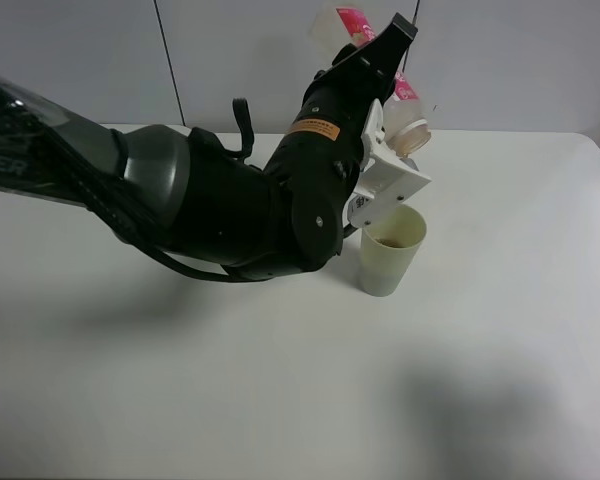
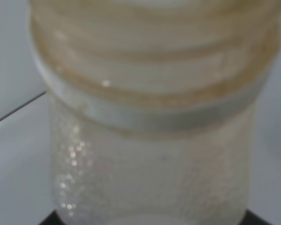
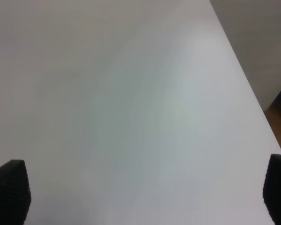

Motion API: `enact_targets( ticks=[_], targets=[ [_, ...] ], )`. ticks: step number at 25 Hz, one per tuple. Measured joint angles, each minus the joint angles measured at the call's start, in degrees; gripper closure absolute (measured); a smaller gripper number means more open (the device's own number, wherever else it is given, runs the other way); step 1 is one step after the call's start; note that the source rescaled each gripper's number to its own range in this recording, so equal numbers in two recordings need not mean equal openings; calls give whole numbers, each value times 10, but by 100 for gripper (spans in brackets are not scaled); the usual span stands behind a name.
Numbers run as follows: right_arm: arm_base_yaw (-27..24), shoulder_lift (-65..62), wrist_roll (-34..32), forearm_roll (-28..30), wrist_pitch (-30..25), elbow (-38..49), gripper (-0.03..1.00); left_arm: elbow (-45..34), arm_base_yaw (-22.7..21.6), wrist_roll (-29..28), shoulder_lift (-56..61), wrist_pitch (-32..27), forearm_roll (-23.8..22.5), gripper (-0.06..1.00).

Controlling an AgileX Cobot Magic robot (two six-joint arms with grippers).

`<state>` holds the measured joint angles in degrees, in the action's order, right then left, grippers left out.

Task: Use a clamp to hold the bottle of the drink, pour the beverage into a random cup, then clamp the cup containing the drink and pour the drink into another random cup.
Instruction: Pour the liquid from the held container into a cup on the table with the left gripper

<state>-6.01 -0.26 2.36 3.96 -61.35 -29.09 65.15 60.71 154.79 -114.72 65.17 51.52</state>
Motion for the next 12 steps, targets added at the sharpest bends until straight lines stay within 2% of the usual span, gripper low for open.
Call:
enact_targets(
  ticks=[7,12],
  targets=[
    [0,0,0,0,0,0,-3,0,0,2,0,3,-1,94],
    [0,0,0,0,0,0,-3,0,0,-26,0,3,30,94]
  ],
)
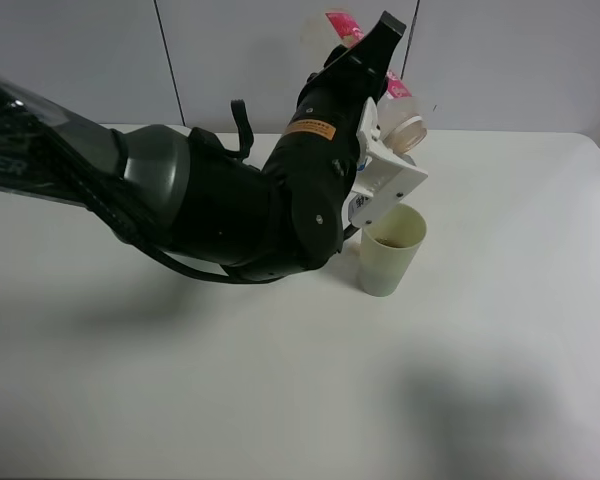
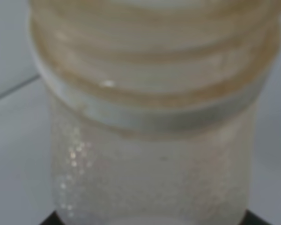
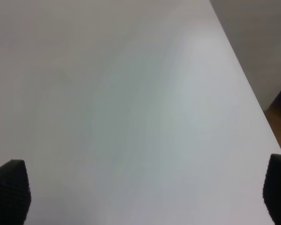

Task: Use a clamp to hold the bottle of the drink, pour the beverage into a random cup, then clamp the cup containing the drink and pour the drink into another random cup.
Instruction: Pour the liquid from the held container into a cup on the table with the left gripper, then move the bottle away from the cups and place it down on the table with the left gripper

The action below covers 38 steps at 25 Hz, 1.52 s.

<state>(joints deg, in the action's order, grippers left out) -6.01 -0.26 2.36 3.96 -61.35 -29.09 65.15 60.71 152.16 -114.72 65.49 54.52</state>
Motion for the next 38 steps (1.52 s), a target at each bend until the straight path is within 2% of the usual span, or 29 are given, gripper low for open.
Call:
enact_targets(
  ticks=[5,6,9,11,15,19,28,38],
  targets=[
    [0,0,0,0,0,0,-3,0,1,-72,9,-29,71,94],
    [0,0,0,0,0,0,-3,0,1,-72,9,-29,71,94],
    [0,0,0,0,0,0,-3,0,2,-115,26,-69,114,94],
    [0,0,0,0,0,0,-3,0,5,-150,44,-110,163,94],
    [0,0,0,0,0,0,-3,-9,6,-188,64,-140,195,94],
    [0,0,0,0,0,0,-3,-50,6,-254,99,-159,199,94],
    [0,0,0,0,0,0,-3,-172,11,-474,197,-180,195,94],
    [0,0,0,0,0,0,-3,-333,11,-794,340,-213,125,94]
  ],
)
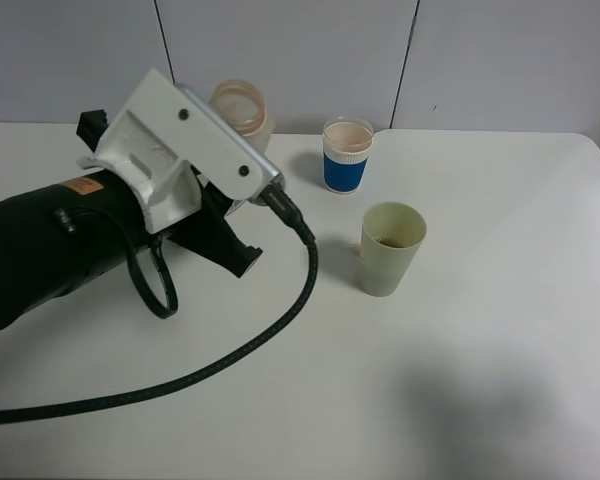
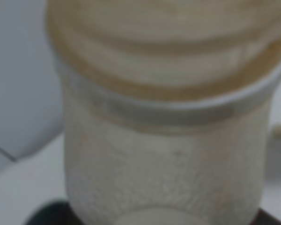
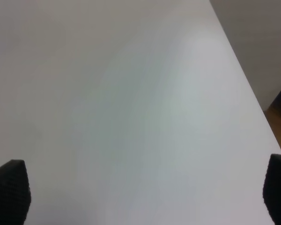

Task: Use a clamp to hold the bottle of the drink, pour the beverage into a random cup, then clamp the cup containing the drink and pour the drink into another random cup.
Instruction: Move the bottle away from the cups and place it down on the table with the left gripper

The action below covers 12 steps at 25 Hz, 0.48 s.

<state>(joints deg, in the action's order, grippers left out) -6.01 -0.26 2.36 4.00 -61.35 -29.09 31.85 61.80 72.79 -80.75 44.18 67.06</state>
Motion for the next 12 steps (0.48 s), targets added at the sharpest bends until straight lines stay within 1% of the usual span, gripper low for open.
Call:
enact_targets(
  ticks=[4,6,12],
  targets=[
    [0,0,0,0,0,0,-3,-54,0,-89,34,0,-19,94],
    [0,0,0,0,0,0,-3,-91,0,-155,52,-1,-28,94],
    [0,0,0,0,0,0,-3,-144,0,-249,64,-1,-49,94]
  ],
)
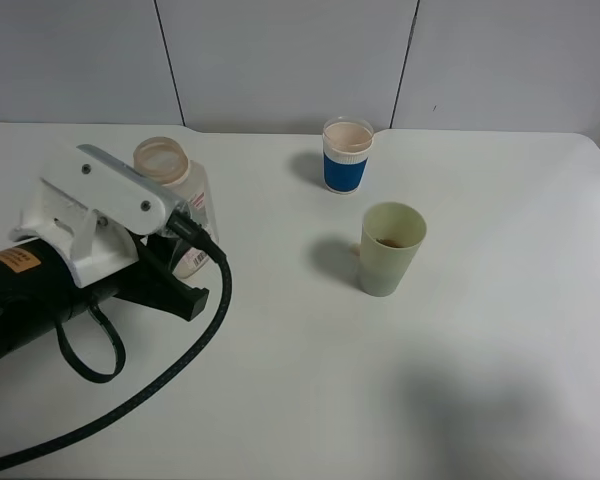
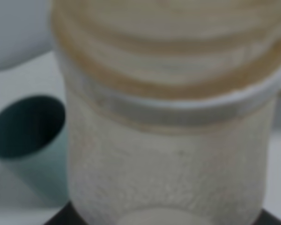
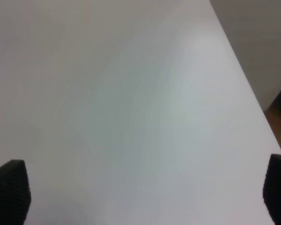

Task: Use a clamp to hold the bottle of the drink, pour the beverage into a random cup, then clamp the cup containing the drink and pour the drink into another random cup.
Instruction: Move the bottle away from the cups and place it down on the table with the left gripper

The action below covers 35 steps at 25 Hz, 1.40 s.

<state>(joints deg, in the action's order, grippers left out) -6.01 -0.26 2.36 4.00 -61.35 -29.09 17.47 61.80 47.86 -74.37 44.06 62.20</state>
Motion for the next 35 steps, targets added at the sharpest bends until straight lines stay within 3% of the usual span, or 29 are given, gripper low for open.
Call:
enact_targets(
  ticks=[6,15,22,25,27,35],
  targets=[
    [0,0,0,0,0,0,-3,-51,0,-68,0,23,-21,94],
    [0,0,0,0,0,0,-3,-114,0,-87,0,89,-36,94],
    [0,0,0,0,0,0,-3,-141,0,-137,0,136,-35,94],
    [0,0,0,0,0,0,-3,-143,-22,-144,-5,143,-43,94],
    [0,0,0,0,0,0,-3,-146,-56,-160,-9,139,-74,94],
    [0,0,0,0,0,0,-3,-148,-233,-303,-19,106,-311,94]
  ],
)
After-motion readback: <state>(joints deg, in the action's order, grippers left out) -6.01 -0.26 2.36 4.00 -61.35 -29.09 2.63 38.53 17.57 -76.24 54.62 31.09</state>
